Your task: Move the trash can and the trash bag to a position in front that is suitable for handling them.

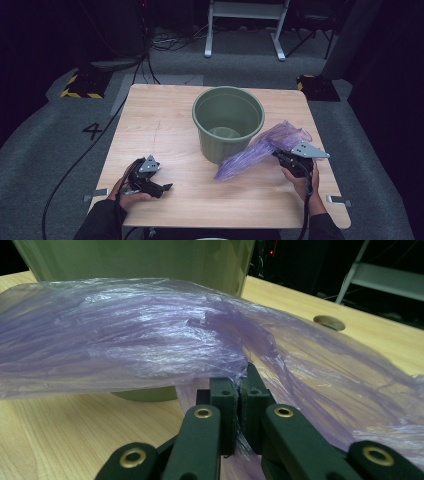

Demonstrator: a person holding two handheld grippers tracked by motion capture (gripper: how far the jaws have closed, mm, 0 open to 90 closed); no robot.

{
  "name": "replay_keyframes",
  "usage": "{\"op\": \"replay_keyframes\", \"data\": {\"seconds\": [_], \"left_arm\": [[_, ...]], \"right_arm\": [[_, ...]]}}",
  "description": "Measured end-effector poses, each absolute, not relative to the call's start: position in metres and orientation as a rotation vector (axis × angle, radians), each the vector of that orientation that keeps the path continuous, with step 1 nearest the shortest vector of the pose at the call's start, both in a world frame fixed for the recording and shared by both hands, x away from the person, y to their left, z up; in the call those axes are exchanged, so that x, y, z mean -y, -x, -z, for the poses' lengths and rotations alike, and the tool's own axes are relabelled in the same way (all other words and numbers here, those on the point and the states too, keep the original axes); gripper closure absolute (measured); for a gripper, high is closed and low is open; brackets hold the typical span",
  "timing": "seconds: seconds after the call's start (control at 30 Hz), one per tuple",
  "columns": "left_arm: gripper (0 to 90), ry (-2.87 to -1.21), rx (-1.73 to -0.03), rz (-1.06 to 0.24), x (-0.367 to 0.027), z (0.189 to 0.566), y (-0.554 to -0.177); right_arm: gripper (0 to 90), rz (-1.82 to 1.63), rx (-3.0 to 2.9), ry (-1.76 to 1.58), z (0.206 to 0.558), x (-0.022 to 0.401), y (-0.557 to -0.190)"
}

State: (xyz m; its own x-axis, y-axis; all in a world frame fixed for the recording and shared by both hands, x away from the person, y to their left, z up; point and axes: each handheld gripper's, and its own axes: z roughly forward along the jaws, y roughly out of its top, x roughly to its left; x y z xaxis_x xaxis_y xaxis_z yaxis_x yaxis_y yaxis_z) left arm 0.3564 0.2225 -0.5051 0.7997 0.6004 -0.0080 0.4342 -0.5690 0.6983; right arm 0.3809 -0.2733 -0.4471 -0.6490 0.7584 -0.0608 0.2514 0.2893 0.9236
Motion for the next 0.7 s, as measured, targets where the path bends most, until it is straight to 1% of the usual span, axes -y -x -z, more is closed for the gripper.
{"op": "replay_keyframes", "data": {"seconds": [0.37, 0.7], "left_arm": [[6.6, -2.265, -0.759, -0.293, -0.223, 0.505, -0.357], [6.6, -2.262, -0.761, -0.295, -0.222, 0.505, -0.359]], "right_arm": [[88.5, -1.385, -2.004, -0.861, 0.433, 0.278, -0.370], [88.5, -1.444, -1.990, -0.762, 0.416, 0.273, -0.357]]}}
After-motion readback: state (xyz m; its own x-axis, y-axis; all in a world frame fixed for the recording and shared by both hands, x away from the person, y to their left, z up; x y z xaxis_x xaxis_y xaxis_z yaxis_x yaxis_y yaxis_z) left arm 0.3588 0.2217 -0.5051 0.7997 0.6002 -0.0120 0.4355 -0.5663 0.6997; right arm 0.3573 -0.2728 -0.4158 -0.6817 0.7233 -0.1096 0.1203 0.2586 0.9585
